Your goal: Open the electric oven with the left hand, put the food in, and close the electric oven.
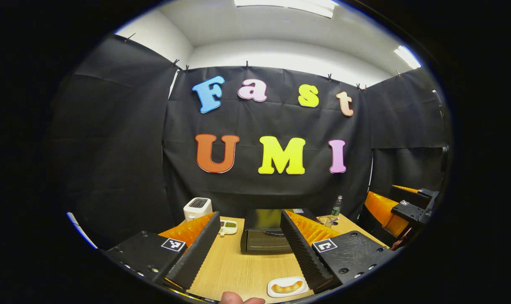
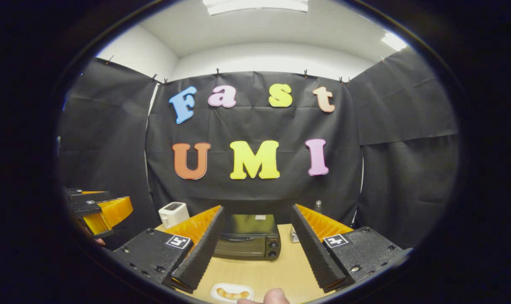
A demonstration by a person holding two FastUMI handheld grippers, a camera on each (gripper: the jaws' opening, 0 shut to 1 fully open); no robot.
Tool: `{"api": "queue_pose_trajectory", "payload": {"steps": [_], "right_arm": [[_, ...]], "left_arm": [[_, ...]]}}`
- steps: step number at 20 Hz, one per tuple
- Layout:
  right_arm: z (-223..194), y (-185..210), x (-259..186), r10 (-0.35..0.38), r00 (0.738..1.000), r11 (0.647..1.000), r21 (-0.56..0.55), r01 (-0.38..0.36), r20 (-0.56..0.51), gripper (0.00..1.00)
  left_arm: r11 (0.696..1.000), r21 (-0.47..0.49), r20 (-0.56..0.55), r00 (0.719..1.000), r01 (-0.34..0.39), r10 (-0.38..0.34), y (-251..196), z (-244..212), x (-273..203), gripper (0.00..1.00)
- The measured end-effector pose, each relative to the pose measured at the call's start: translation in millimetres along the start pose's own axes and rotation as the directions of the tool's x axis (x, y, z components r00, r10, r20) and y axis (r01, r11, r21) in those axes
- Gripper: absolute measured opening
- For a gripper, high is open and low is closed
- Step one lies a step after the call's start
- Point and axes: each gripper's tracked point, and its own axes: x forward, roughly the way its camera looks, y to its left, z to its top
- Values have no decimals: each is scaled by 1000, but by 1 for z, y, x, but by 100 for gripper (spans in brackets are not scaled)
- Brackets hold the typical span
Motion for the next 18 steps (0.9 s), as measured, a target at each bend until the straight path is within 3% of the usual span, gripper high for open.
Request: {"api": "queue_pose_trajectory", "payload": {"steps": [18], "right_arm": [[1,-14,3,9,1000,1000,8,-9,-5,96]], "left_arm": [[1000,3,-17,1000,-4,4,-15,-2,1,94]]}}
